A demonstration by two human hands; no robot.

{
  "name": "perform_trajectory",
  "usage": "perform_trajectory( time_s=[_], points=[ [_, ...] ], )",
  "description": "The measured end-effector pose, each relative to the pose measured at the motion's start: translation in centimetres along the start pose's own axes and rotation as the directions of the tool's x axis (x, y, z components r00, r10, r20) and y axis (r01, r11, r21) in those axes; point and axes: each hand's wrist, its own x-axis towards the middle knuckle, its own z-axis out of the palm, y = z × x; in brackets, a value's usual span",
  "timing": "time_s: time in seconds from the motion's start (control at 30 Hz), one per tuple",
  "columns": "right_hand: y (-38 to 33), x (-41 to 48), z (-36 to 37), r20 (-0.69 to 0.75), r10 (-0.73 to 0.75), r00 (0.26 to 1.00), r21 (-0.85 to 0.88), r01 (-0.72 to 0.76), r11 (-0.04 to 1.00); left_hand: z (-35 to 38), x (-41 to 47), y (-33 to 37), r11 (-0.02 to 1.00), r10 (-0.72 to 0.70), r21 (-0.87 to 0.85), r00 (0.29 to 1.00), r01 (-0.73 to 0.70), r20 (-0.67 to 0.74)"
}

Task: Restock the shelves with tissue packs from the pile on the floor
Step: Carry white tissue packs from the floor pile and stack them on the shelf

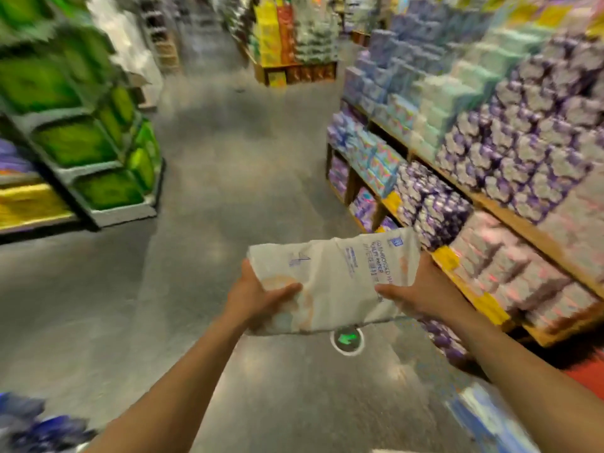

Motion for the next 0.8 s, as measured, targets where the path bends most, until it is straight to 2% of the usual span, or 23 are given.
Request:
perform_trajectory(
  time_s=[0.17,0.3,0.37,0.5,0.6,0.8],
  points=[
    [-20.1,4.8,2.3,0.012,-0.175,0.985,-0.031,0.175,0.984,-18.5,4.9,-0.5,0.999,0.036,0.044,0.98,-0.028,-0.195],
    [-32.6,10.4,7.5,0.086,-0.365,0.927,-0.041,0.37,0.928,-29.9,6.3,-4.1,0.996,-0.072,0.032,0.94,0.088,-0.335],
    [-39.6,11.3,9.7,0.111,-0.467,0.877,-0.011,0.471,0.882,-34.7,6.9,-6.4,0.99,-0.118,0.017,0.906,0.137,-0.407],
    [-51.9,14.9,15.9,0.169,-0.581,0.796,0.057,0.581,0.812,-43.7,9.3,-10.2,0.981,-0.177,-0.026,0.816,0.194,-0.551],
    [-61.1,18.8,21.1,0.184,-0.695,0.695,0.093,0.691,0.716,-50.1,12.7,-12.8,0.972,-0.212,-0.059,0.741,0.227,-0.637],
    [-79.1,28.8,29.8,0.213,-0.831,0.515,0.119,0.83,0.545,-62.1,21.8,-15.8,0.947,-0.286,-0.133,0.581,0.292,-0.762]
  ],
)
